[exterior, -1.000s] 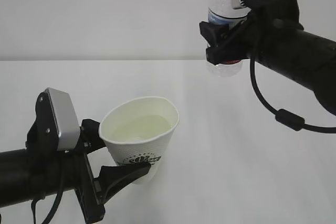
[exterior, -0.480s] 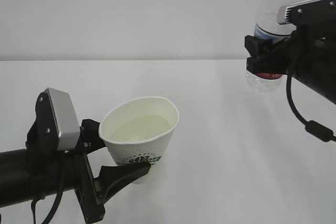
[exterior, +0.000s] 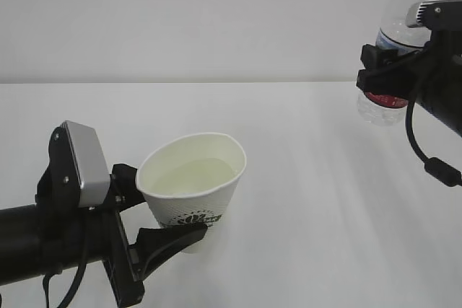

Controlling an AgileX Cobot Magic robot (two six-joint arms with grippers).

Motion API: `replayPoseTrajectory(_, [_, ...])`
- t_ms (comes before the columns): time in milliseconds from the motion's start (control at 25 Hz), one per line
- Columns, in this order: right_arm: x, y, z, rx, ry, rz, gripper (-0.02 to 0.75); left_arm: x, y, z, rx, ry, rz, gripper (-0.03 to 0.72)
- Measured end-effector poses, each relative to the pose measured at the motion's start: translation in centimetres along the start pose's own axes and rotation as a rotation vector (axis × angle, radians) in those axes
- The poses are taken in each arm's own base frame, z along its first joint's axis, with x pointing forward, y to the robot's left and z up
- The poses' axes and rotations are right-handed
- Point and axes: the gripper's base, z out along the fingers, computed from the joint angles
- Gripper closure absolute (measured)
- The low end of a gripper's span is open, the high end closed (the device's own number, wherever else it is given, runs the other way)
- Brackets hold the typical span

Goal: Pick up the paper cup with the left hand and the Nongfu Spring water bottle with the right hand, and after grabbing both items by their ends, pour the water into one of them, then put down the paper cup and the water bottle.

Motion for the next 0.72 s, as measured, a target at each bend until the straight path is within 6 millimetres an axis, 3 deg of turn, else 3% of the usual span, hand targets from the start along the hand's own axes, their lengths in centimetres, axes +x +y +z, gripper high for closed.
replayPoseTrajectory(320, [2.3, 0.0, 1.0, 0.024, 0.069, 0.006, 0.234, 0.0, 0.0, 0.0, 0.000, 0.000, 0.000, 0.193])
replayPoseTrajectory(720, [2.9, -0.1, 1.4, 0.033, 0.066, 0.002, 0.234, 0.0, 0.0, 0.0, 0.000, 0.000, 0.000, 0.193])
